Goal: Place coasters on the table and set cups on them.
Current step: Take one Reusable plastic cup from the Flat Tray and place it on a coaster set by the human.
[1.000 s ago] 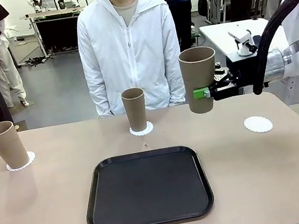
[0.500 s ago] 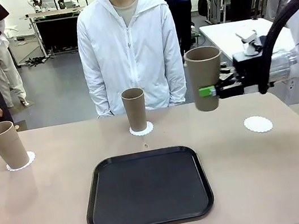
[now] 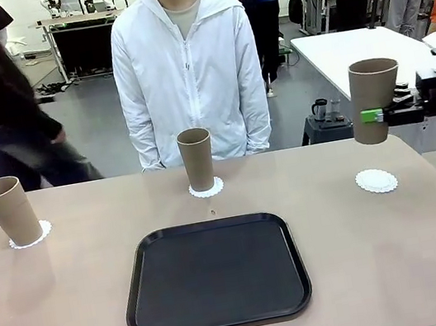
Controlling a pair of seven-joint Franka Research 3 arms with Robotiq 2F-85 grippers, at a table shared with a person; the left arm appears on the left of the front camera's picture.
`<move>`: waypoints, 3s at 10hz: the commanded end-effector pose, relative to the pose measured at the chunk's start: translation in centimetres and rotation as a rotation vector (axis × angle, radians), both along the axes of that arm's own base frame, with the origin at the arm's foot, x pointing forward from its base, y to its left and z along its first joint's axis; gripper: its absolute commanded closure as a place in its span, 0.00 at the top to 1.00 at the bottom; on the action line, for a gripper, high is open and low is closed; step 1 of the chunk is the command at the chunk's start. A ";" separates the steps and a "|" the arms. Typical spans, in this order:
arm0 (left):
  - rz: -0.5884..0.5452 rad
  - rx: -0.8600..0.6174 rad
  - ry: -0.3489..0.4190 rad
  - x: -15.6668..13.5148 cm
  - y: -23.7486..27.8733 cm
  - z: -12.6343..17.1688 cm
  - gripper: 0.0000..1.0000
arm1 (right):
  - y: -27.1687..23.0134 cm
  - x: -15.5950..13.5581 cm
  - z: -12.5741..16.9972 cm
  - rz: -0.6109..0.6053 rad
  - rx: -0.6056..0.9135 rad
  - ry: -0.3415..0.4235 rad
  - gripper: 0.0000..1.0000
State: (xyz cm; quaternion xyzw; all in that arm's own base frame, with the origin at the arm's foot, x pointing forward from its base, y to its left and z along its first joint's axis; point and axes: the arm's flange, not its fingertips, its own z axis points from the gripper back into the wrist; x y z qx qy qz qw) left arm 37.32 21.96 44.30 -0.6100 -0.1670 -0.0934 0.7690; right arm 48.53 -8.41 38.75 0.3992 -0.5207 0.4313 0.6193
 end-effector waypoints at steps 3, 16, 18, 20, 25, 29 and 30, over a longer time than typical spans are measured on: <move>0.008 -0.001 0.005 -0.1 0.0 0.1 1.00 | -2.7 0.1 -0.8 -0.007 0.071 -0.028 0.82; 0.008 -0.001 0.005 -0.1 0.0 0.1 1.00 | -6.1 4.3 -8.2 0.121 0.130 -0.056 0.82; 0.008 -0.001 0.005 -0.1 0.0 0.1 1.00 | -5.7 4.3 -10.3 0.178 0.130 -0.053 0.82; 0.008 -0.001 0.005 -0.1 0.0 0.1 1.00 | -5.4 4.1 -11.5 0.194 0.113 -0.049 0.82; 0.008 -0.001 0.005 -0.1 0.0 0.1 1.00 | -5.2 3.8 -12.1 0.171 0.115 -0.024 0.82; 0.008 -0.001 0.005 -0.1 0.0 0.1 1.00 | -5.8 4.7 -12.8 0.173 0.133 -0.033 0.82; 0.008 -0.001 0.005 -0.1 0.0 0.1 1.00 | -6.1 5.1 -13.1 0.166 0.129 -0.029 0.82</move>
